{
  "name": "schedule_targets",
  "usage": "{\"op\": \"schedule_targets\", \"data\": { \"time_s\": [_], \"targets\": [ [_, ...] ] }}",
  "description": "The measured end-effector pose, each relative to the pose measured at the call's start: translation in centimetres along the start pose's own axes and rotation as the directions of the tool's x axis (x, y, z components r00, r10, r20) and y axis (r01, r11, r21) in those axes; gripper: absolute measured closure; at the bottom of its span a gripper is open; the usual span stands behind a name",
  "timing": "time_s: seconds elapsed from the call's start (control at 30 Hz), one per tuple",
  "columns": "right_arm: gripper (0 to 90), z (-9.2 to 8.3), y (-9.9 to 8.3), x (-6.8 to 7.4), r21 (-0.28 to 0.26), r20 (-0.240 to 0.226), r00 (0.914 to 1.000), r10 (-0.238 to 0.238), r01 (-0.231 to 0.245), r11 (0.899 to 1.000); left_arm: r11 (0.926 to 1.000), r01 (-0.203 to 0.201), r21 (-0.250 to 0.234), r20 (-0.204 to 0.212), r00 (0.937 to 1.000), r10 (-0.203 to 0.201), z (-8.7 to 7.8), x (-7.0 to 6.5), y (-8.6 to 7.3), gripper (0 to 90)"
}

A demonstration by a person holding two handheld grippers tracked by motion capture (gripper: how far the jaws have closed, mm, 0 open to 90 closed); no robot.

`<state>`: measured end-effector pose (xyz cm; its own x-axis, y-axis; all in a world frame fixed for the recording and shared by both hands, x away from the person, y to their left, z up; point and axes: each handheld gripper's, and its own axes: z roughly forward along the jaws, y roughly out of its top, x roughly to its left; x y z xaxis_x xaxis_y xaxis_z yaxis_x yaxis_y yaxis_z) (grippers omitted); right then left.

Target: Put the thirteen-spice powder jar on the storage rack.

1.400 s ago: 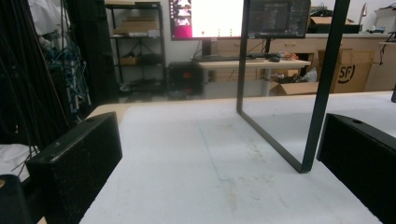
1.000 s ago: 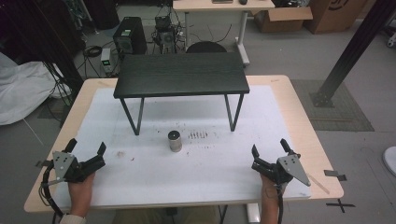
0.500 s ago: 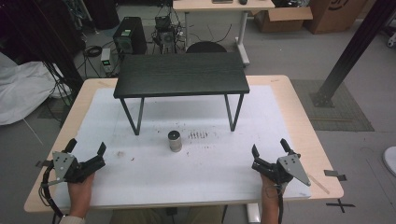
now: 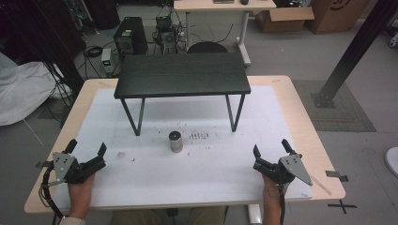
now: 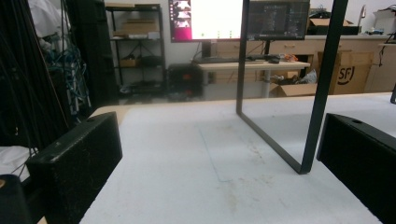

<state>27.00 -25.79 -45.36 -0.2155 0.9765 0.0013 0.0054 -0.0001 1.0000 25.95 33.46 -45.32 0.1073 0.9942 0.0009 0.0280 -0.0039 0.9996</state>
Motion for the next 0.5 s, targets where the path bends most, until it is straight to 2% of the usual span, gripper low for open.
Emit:
{"op": "schedule_targets", "data": {
  "time_s": [0.13,0.23,0.5],
  "targets": [
    [0.0,0.1,0.1,-0.3,0.008,-0.004,0.9999,0.015,-0.015,1.0,1.0,0.001,0.0,0.0,1.0,-0.001,0.0,0.0,0.0,0.6],
    [0.0,0.2,1.1,-0.4,-0.009,-0.009,0.9999,0.014,-0.014,1.0,1.0,0.001,0.0,0.0,1.0,-0.001,0.0,0.0,0.0,0.6],
    [0.0,0.4,3.1,0.4,-0.022,-0.062,0.998,-0.011,0.01,1.0,1.0,0.001,-0.001,0.0,1.0,-0.001,0.0,0.0,0.0,0.6]
  ]
}}
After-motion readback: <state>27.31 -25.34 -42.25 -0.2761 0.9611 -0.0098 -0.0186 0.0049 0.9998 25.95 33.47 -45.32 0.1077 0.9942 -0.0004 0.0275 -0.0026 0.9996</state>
